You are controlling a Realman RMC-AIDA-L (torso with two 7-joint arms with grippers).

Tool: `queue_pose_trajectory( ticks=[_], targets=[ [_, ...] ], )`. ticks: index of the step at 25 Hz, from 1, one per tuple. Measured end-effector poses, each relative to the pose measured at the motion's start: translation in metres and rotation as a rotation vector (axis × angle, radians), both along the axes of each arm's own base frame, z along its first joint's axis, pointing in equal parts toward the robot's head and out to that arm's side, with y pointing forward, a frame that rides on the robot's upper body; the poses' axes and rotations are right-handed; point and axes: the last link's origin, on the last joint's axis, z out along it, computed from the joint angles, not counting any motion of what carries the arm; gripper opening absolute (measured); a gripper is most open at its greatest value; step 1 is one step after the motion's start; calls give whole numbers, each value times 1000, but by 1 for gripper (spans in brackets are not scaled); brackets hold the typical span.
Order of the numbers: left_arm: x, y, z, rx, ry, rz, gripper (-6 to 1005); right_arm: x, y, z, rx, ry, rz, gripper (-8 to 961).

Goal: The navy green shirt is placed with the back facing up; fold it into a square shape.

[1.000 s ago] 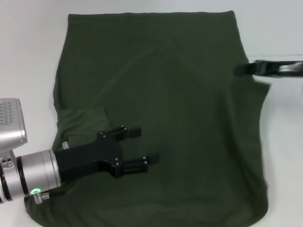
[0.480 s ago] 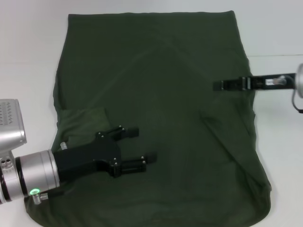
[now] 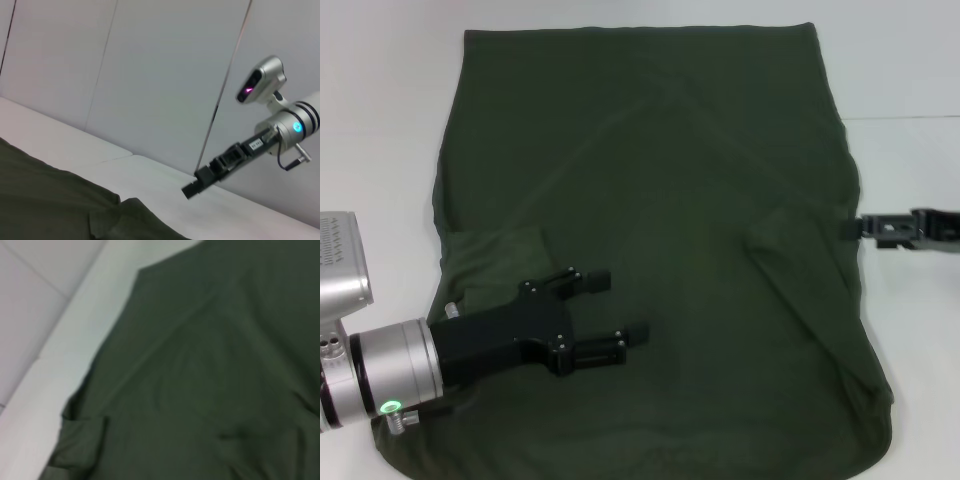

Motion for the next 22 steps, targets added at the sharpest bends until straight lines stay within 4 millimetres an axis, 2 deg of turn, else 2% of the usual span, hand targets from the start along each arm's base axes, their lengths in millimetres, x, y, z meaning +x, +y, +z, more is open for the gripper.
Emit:
queue_pose_trajectory(
  ticks=[2,7,15,22],
  targets=[
    [0,0,0,-1,-1,-1,918,13,-8,0,6,3,-45,936],
    [1,0,0,0,1,-9,917,23,-13,-5,8,9,-76,935],
    [2,0,-1,0,1,-9,918,19,-8,-30,-35,-7,-79,933],
    [0,-1,-1,1,1,-4,919,17,-5,-41,-46,-19,-81,932]
  ],
)
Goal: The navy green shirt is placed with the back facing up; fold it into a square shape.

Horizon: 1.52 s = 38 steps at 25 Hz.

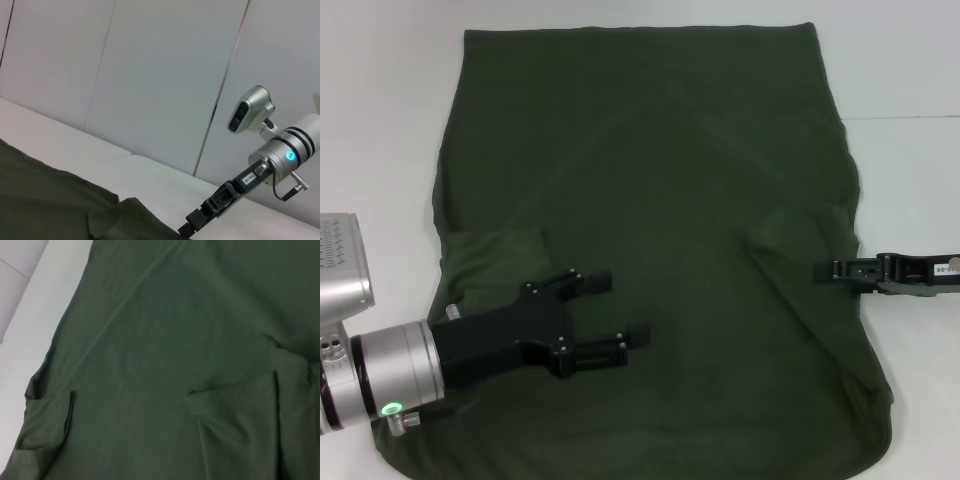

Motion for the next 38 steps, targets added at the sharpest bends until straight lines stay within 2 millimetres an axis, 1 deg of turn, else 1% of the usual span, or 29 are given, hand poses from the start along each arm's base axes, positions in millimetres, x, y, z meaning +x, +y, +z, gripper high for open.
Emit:
queue_pose_trajectory(
  ticks=[8,21,26,33,38],
  targets=[
    [0,0,0,0,0,1,920,-7,4,-5,-7,-2,16,931],
    [-1,-1,1,3,2,1,918,-3,3,-10,0,3,-15,930],
    [0,0,1,5,3,-3,918,-4,3,-14,0,16,-20,930],
    [-1,1,2,9,7,-6,917,-15,2,-27,-25,44,-2,930],
    [-2,0,2,13,9,-6,920,-23,2,-30,-48,63,21,930]
  ],
)
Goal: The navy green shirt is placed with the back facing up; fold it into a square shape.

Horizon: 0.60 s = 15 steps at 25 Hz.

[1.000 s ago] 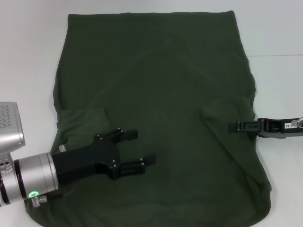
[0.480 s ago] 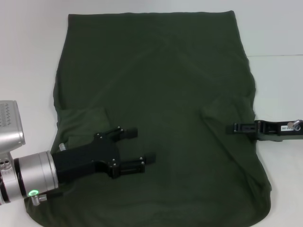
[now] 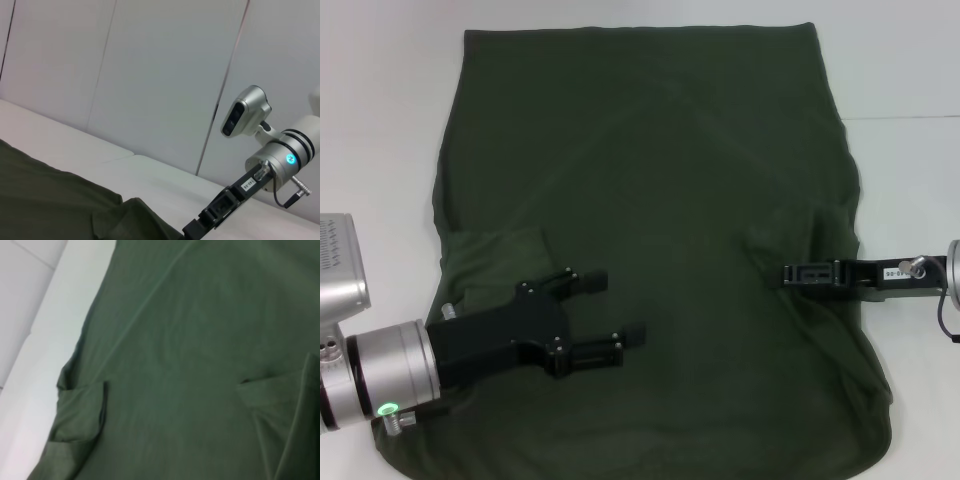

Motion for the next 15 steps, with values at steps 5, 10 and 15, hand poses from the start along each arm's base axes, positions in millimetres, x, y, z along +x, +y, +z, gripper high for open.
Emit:
queue_pose_trajectory(
  ticks=[5,10,15],
  targets=[
    [-1,-1,0,1,-1,5,919,-7,1,-4,-20,13,17,929],
    [-2,-1,0,1,0,6,919,-19,2,-10,-48,32,46,929],
    [-2,-2,0,2,0,7,918,-28,3,-13,-68,42,69,929]
  ],
)
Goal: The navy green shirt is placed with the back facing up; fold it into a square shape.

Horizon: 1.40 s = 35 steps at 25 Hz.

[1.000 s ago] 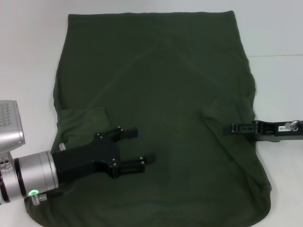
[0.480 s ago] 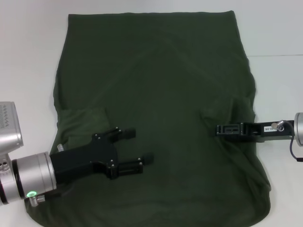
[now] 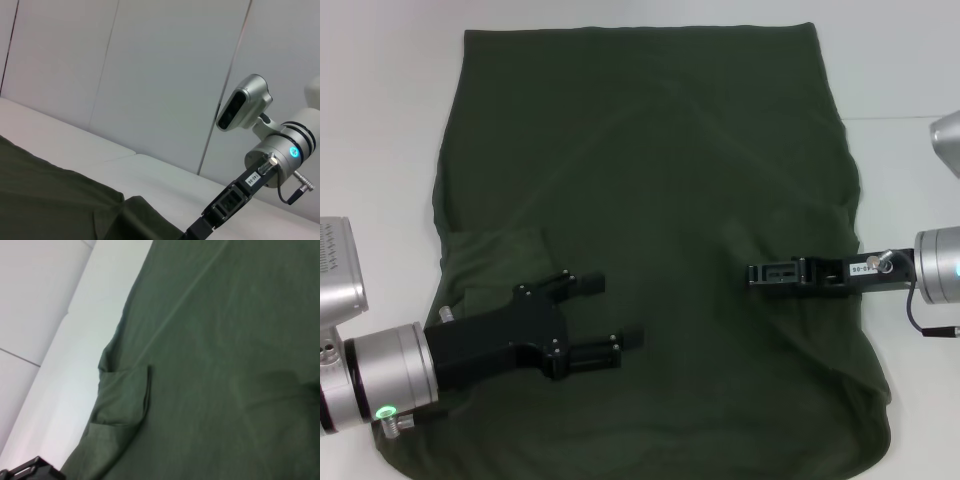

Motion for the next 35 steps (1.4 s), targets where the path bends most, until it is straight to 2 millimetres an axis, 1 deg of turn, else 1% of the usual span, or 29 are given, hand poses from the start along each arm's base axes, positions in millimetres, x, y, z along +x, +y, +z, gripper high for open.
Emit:
queue_pose_trajectory(
  ticks=[4,7,9,14,22,28,31,35],
  targets=[
    [0,0,0,0,0,1,918,-4,0,2,-9,11,15,929],
    [-1,0,1,7,-2,6,918,-8,1,10,8,50,35,929],
    [-2,1,3,12,-4,11,918,-8,1,12,14,59,40,928],
    [-11,-2,10,35,2,38,917,-5,-3,18,55,92,86,928],
    [-39,-17,31,103,8,126,917,-6,-12,9,120,125,216,928],
    [-63,-31,46,134,13,222,917,-12,-20,-6,158,125,337,928],
    [-72,-38,52,149,14,261,916,-17,-19,-12,164,116,364,927],
    [-84,-52,63,161,24,310,916,-19,-16,-14,172,108,360,927]
  ],
)
